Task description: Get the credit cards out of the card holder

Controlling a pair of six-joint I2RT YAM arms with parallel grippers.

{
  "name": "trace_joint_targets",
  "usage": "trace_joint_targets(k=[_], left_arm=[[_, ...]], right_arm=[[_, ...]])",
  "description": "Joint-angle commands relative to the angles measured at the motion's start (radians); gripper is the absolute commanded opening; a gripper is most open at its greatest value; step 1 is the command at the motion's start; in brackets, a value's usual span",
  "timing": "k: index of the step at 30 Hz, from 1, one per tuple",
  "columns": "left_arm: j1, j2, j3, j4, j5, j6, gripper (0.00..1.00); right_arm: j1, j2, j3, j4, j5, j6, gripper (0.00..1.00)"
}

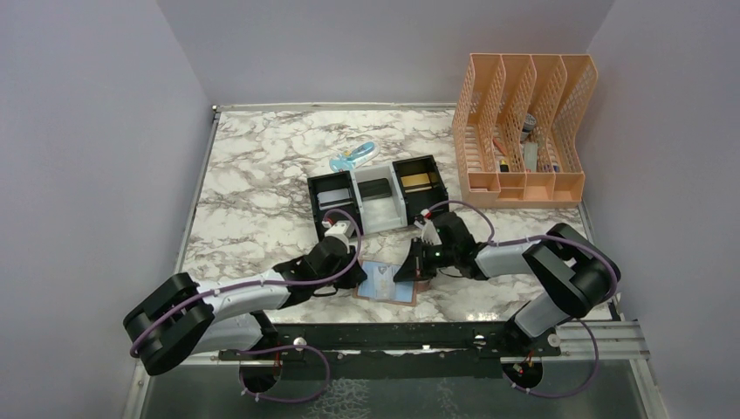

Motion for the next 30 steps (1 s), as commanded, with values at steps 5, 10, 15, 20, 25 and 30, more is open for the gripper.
trace_joint_targets(k=[5,10,15,20,25,30], left_arm=[[-0.005,-0.037,-0.023,-0.062,-0.036,-0.005,0.20],[-0.005,-0.077,0.003,-0.079,-0.029,-0.005,0.33],[-0.022,-0.111,0.066,-0.080,-0.024,0.015,0.45],[-0.052,-0.073,0.121,-0.041,-0.006,0.034,0.47],[-0.077,0.012,0.122,0.042,0.025,0.019,0.38],[-0.096,0.080,0.108,0.042,-0.002,-0.008,0.27]], right_arm=[[-0.028,-0.025,-0.022,-0.018,-0.014,-0.018,0.01],[-0.028,-0.016,-0.022,-0.015,-0.015,-0.021,0.01],[-0.027,0.004,-0.018,-0.007,-0.007,-0.021,0.01],[-0.027,0.017,-0.012,0.027,-0.028,-0.018,0.01],[-0.027,0.026,-0.017,0.043,-0.030,-0.016,0.01],[-0.028,0.020,-0.028,0.047,-0.017,-0.013,0.01]])
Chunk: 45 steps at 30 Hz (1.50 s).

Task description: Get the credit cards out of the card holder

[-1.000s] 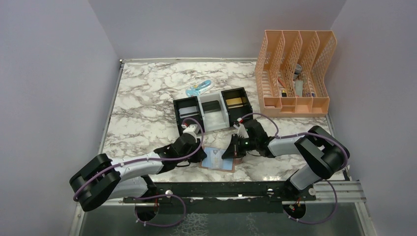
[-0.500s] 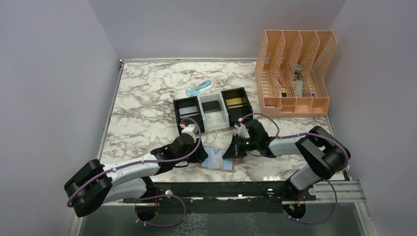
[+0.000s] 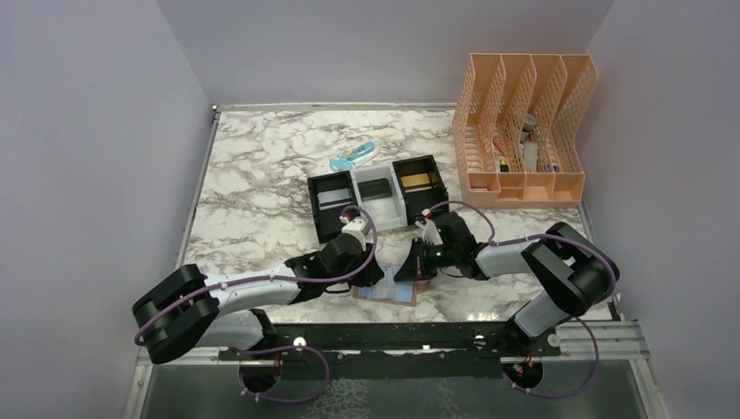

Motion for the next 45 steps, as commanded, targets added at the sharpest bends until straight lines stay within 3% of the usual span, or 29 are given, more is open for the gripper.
trace_joint_targets(k=[1,11,22,27,40,45], left_arm=[[-0.015,0.041,-0.008,0.029,-0.011,-0.024,0.26],[-0.021,0.071,-0.029,-0.045,-0.072,-0.037,0.16],[-0.030,0.095,-0.023,-0.065,-0.084,-0.030,0.13],[-0.030,0.096,-0.025,-0.065,-0.086,-0.032,0.13],[-0.032,0.092,-0.019,-0.067,-0.085,-0.034,0.13],[-0.033,0.084,-0.019,-0.074,-0.088,-0.035,0.13]], right_arm=[[-0.007,0.011,-0.021,0.025,0.009,-0.009,0.01],[-0.006,0.005,-0.045,0.100,-0.026,0.023,0.03],[-0.004,0.029,-0.107,0.296,-0.068,0.118,0.19],[0.013,0.049,-0.081,0.230,0.010,0.122,0.22],[0.059,0.116,-0.047,0.294,0.027,0.156,0.21],[0.058,0.041,-0.032,0.134,0.150,0.110,0.22]])
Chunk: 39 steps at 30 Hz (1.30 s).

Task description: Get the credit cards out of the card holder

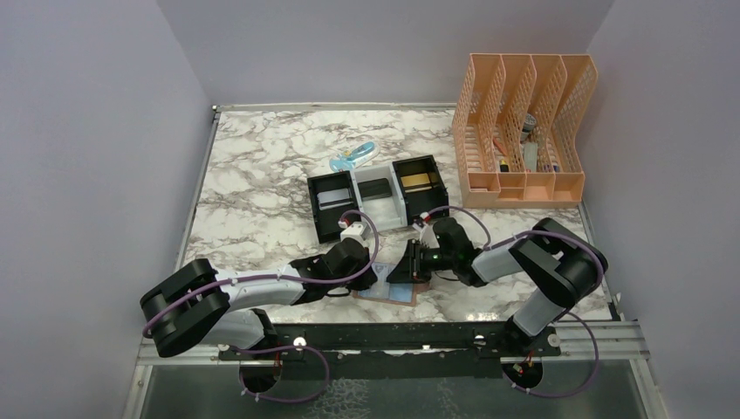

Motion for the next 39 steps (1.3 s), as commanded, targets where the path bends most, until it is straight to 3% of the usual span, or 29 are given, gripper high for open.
trace_joint_targets(k=[1,16,25,29,35,39], left_arm=[[-0.009,0.006,-0.008,-0.054,-0.026,0.002,0.13],[-0.009,-0.024,-0.024,-0.086,-0.047,-0.007,0.13],[-0.009,-0.038,-0.031,-0.090,-0.062,-0.017,0.13],[-0.009,-0.080,-0.025,-0.122,-0.089,-0.017,0.18],[-0.009,-0.097,-0.011,-0.158,-0.100,0.005,0.22],[-0.009,-0.061,-0.011,-0.164,-0.091,-0.008,0.21]], right_arm=[[0.014,-0.066,0.018,-0.149,0.182,-0.046,0.23],[0.099,-0.020,0.070,-0.248,0.308,-0.077,0.23],[0.101,-0.007,0.092,-0.229,0.269,-0.100,0.06],[0.101,-0.017,0.097,-0.264,0.288,-0.118,0.02],[0.100,-0.017,0.091,-0.262,0.273,-0.111,0.03],[0.100,-0.021,0.090,-0.252,0.262,-0.102,0.10]])
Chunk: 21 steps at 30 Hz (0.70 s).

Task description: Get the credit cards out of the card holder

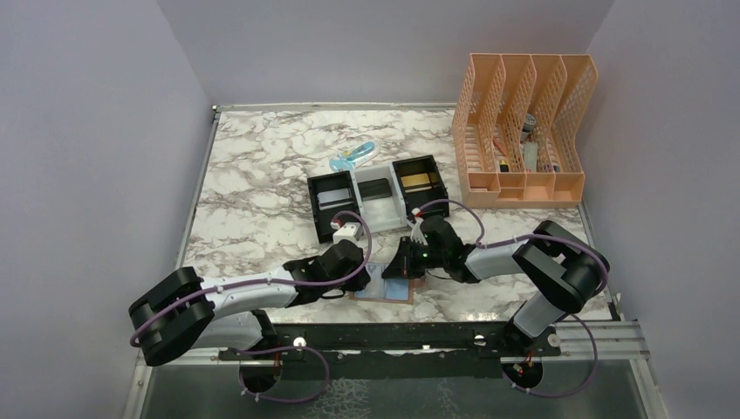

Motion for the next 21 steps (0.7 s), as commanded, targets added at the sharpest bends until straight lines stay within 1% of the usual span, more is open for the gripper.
trace_joint_targets(k=[1,7,10,14,16,19,21], left_arm=[[-0.004,0.033,-0.006,-0.044,-0.021,0.003,0.21],[-0.006,0.049,-0.006,-0.067,-0.027,-0.001,0.19],[-0.006,0.036,-0.014,-0.076,-0.030,-0.007,0.19],[-0.006,0.017,-0.029,-0.073,-0.031,-0.015,0.18],[-0.006,0.013,-0.034,-0.074,-0.028,-0.016,0.18],[-0.006,0.006,-0.039,-0.073,-0.026,-0.021,0.18],[-0.006,0.003,-0.041,-0.071,-0.026,-0.022,0.18]], right_arm=[[0.011,0.017,-0.007,-0.066,0.054,-0.022,0.13],[0.011,-0.010,-0.029,-0.058,0.052,-0.013,0.24],[0.011,-0.015,-0.043,-0.055,0.050,-0.007,0.25],[0.019,0.015,-0.066,0.035,0.003,0.028,0.25],[0.029,0.035,-0.063,0.062,-0.006,0.043,0.23],[0.030,0.056,-0.055,0.082,-0.009,0.058,0.14],[0.030,0.061,-0.048,0.086,-0.016,0.056,0.11]])
